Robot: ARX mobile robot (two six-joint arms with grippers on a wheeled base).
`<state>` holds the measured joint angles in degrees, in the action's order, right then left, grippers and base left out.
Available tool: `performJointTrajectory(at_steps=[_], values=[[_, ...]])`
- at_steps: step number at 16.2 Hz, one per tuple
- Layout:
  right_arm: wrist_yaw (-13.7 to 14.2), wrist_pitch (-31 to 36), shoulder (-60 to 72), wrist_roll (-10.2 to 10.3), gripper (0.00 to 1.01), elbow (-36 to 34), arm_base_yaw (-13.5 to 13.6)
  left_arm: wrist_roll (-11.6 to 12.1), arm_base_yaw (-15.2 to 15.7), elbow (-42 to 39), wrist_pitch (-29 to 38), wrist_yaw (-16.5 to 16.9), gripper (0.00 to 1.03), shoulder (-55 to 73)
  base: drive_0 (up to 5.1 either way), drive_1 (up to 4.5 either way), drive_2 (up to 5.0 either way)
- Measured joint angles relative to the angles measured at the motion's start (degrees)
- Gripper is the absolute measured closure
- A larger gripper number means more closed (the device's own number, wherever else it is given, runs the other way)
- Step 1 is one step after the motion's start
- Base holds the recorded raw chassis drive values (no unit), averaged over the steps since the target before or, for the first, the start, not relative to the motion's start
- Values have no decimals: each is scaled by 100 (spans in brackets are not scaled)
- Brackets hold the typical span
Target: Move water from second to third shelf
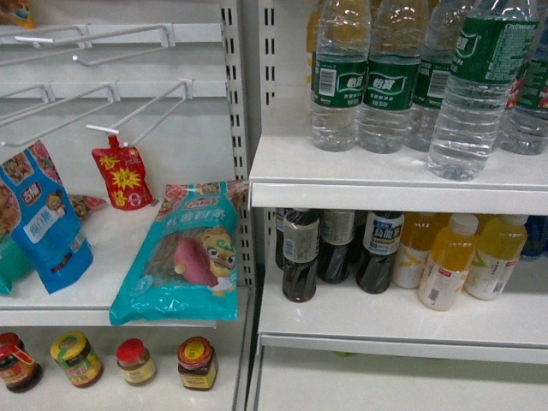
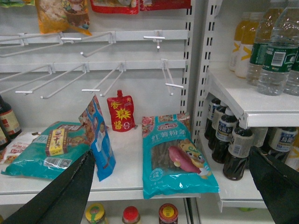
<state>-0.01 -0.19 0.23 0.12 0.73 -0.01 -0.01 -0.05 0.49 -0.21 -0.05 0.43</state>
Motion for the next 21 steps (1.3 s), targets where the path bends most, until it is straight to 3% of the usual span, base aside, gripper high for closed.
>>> performJointTrajectory(at_steps=[21], values=[[-4, 0, 2, -22, 3, 0, 0, 0, 0, 0, 2, 0, 5, 0, 0, 0, 0]])
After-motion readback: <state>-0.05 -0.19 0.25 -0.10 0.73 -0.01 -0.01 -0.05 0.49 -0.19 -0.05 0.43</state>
